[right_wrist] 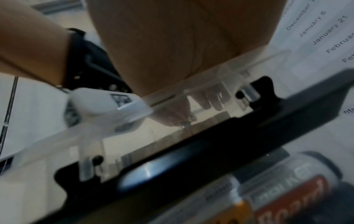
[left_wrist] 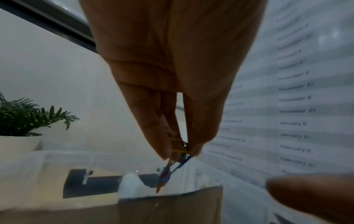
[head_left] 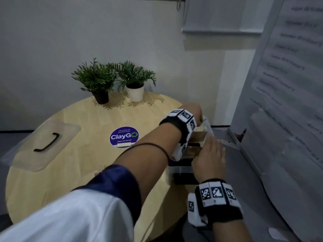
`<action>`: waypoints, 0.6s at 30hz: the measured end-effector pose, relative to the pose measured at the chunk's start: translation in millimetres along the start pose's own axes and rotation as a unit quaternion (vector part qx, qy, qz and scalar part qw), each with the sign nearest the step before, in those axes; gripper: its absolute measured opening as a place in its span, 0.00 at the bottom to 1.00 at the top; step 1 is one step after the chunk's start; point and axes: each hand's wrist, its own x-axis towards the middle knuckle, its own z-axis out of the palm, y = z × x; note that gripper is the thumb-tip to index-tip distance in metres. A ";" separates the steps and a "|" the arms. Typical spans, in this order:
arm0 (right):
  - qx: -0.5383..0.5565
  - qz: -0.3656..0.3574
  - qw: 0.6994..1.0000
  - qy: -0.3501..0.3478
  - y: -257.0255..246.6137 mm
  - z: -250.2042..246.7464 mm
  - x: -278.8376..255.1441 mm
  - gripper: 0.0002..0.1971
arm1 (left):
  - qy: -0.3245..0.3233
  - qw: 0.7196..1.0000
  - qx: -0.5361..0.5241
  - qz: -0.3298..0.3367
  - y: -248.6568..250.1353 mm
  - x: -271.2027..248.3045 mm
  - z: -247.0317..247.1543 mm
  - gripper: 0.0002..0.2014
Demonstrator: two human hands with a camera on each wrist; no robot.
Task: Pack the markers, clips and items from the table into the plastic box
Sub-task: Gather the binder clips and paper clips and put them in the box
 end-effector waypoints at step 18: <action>0.051 -0.064 0.996 0.039 -16.5 -2.3 -6.5 0.29 | 0.023 0.995 -0.063 -0.069 -118.4 -159.2 -17.9 0.17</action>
